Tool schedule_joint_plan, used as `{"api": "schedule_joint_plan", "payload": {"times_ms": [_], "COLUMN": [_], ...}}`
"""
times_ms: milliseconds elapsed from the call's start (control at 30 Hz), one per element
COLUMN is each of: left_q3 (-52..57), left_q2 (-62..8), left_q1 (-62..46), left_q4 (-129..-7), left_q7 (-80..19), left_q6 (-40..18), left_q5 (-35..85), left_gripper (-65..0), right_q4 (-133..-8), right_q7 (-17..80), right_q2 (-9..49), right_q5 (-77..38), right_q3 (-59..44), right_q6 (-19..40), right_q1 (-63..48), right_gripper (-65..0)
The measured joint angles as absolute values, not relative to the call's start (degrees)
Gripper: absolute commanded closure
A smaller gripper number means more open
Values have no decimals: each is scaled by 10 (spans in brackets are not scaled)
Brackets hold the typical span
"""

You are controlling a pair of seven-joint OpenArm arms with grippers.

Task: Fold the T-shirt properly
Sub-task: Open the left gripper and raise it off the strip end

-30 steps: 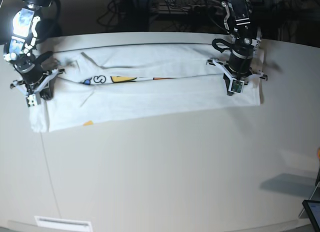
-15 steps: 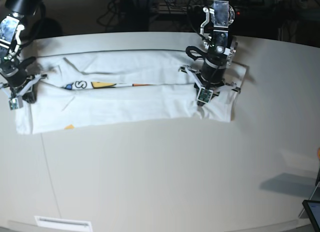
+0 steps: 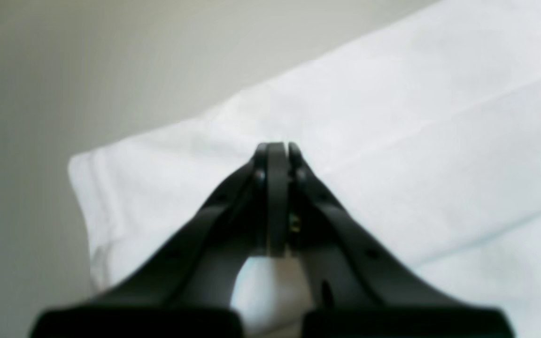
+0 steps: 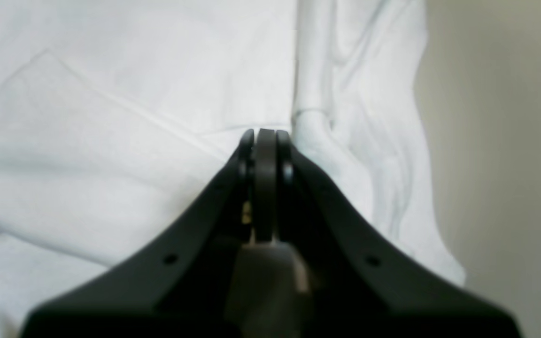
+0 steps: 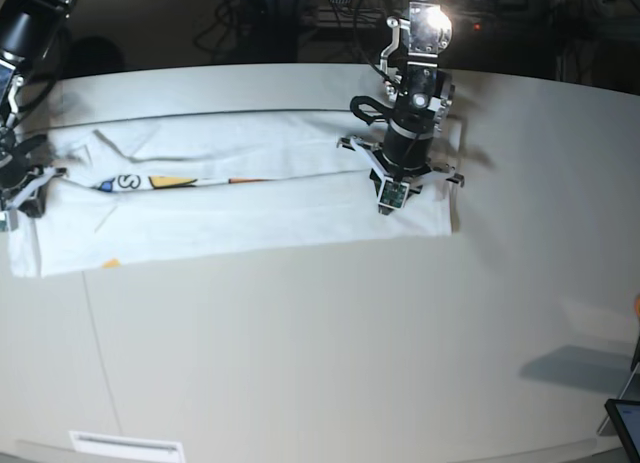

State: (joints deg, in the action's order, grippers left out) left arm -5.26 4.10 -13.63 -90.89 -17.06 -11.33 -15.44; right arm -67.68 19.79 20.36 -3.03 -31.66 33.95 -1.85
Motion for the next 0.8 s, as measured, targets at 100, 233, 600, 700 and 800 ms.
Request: {"api": "schedule_joint_plan", "payload": {"times_ms": [100,233,600,700,800], "left_q3": [-51,-45,35,93,176], "left_q2": [41,39,38,43,39], "left_q1": [-137,-138,-129,-152,-170], "left_q4": [-920,-944,-1160,-1154,-1155], "left_q7": [-182,-196,-440,-467,-467], "left_q6": [-120,-119,-153,-239,-269], "left_q5": [-155,-157,-151,-59,74], "left_gripper": [0,0,-119,-289,-433], "right_q4": [-678,-680,-680,-685,-688], "right_q7": [206,206,201,191,191], "right_q2": [206,203,199,197,197], "right_q5": [-26,-26,-26,-27,-28], "right_q3": [-316,-316,-318,-316,-316], "right_q6": [338,335,331,329,329], "right_q1": [-14,-16,-21,-29,-32], "right_gripper": [-3,-3,-3,-3,-3]}}
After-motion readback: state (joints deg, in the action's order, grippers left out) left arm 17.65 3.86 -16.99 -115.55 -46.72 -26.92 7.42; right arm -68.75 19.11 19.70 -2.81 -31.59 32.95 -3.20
